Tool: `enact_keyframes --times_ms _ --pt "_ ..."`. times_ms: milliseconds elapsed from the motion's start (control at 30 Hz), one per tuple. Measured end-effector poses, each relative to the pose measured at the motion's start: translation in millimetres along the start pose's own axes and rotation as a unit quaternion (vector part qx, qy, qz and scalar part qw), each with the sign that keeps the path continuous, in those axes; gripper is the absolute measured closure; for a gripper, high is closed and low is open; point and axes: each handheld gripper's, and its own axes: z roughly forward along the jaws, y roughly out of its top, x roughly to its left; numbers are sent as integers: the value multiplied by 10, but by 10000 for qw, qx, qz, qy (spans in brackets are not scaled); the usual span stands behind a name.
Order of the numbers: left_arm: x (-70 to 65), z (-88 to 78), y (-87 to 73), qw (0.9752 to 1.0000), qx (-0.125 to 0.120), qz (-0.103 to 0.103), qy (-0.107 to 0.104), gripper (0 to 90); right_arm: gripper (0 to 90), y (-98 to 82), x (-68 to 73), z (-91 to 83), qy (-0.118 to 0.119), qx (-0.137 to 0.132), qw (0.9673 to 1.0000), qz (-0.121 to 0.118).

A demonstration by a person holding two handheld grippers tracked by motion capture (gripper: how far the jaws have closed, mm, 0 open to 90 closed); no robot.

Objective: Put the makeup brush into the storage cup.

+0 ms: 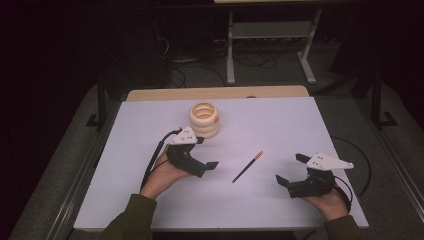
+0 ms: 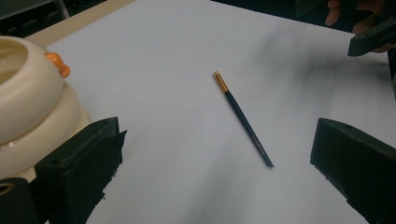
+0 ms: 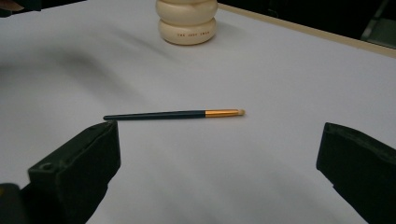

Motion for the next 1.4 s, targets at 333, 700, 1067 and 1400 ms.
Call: enact_keyframes --times_ms 333,700,1067,1400 --pt "-8 103 77 9999 -14 106 -88 16 0 -1 2 1 -4 23 10000 13" --pt "-18 201 132 9998 -42 127 -142 16 0 -1 1 1 -4 24 10000 16" --pt "-23 306 160 9996 -32 145 -232 16 0 -2 -2 5 -16 30 10000 9" --pt "-41 415 242 9992 -7 247 -330 17 0 -3 -7 5 -15 29 10000 4"
